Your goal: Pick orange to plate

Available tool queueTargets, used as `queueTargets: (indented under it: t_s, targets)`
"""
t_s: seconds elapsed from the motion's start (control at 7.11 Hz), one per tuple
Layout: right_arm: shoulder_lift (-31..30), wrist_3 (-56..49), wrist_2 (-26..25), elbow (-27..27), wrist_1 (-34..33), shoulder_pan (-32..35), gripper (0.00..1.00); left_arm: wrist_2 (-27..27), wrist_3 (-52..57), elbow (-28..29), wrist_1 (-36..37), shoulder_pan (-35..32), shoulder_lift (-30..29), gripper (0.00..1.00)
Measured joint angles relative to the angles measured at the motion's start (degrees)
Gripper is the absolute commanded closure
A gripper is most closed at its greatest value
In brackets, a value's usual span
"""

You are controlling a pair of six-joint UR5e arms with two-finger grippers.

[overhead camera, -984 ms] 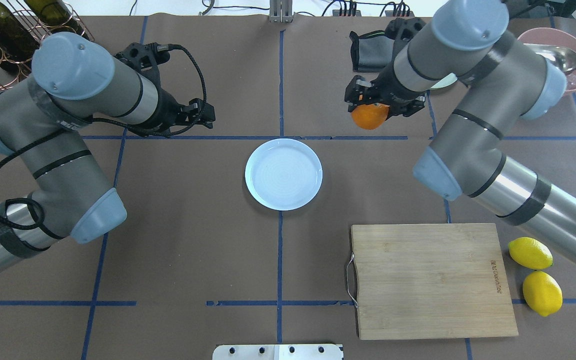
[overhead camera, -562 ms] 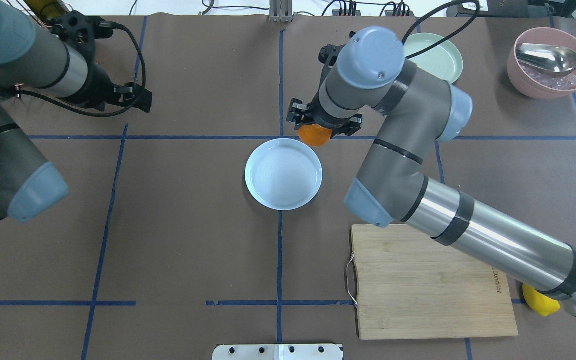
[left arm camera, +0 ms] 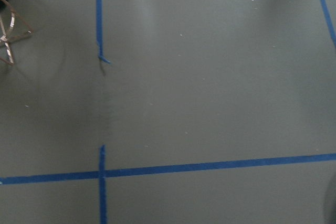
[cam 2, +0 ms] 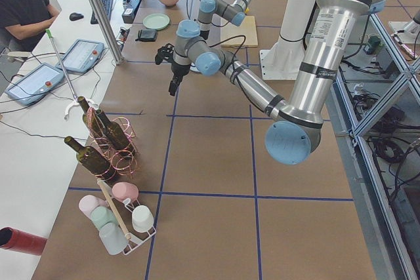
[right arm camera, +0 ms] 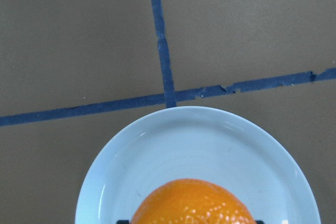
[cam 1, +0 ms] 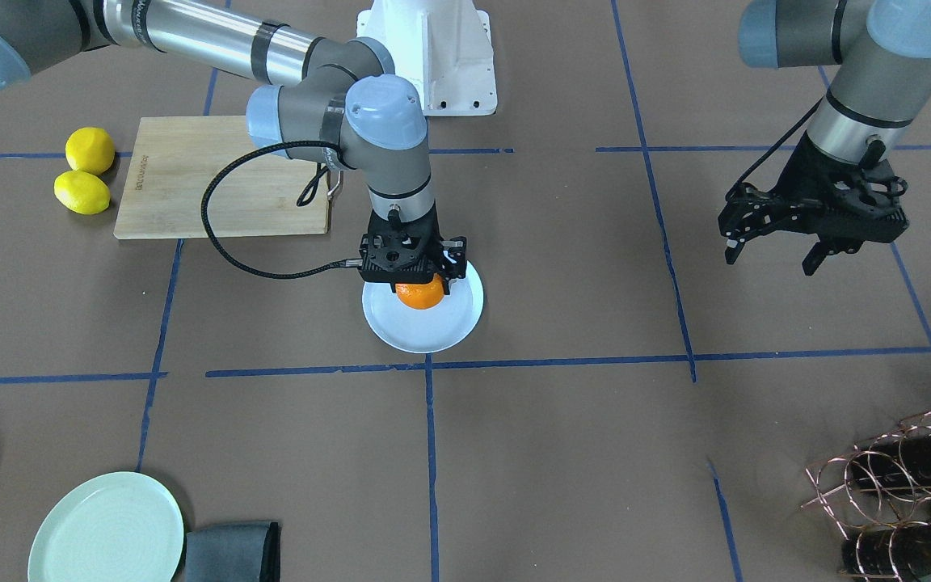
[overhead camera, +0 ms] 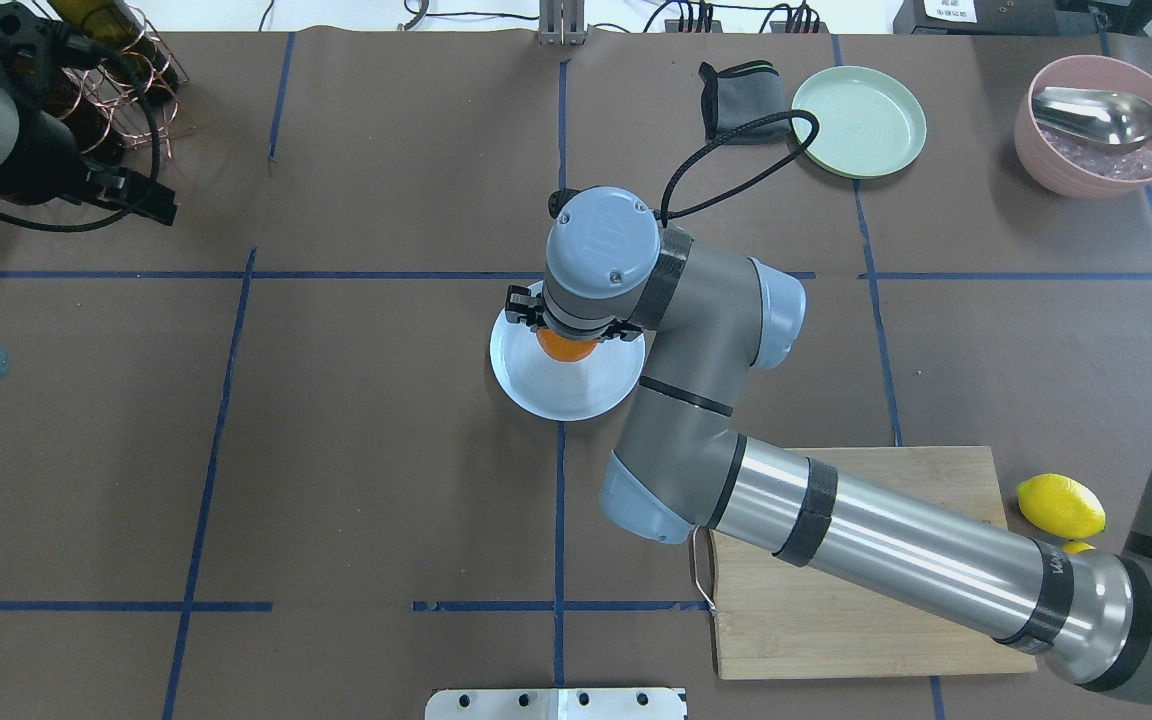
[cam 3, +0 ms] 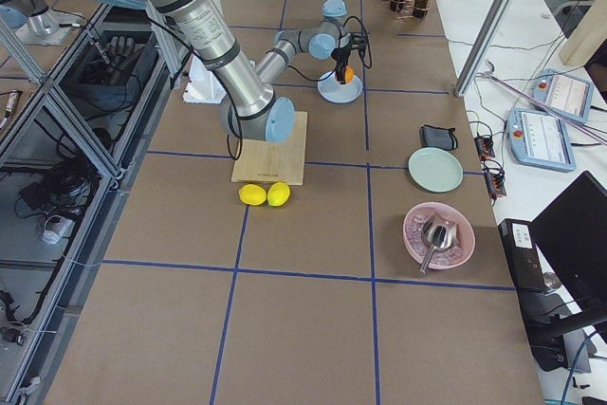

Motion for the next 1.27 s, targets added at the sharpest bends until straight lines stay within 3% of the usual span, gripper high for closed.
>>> queueTargets:
  t_s: [0.14, 0.42, 0.7, 0.98, 1.27]
  targets:
    - [0.00, -0.06, -0.20, -0.39, 0.16, -0.19, 0.01, -0.23, 2.53, 0.32, -0.36, -1.75, 1.53, 0.00]
    - [-0.15, -0.20, -0.85, -0.51, 0.38, 0.01, 0.00, -0.28, 4.24, 1.43, -0.39, -4.09, 2.43, 0.00]
    - [-0.33, -0.50, 1.71, 1.86, -2.40, 2.22, 0.00, -0.32, 4.54, 2.61, -0.28, -6.61, 2.83, 0.00]
    - [-2.82, -5.90, 8.64, 11.52, -13.38, 8.36, 0.00, -0.35, 6.21, 3.73, -0.17, -8.31, 3.15, 0.00]
    - [-10.54, -22.43, 13.73, 25.15, -26.62, 17.55, 0.00, -1.66, 18.93, 6.31, 0.03, -12.63, 4.53, 0.00]
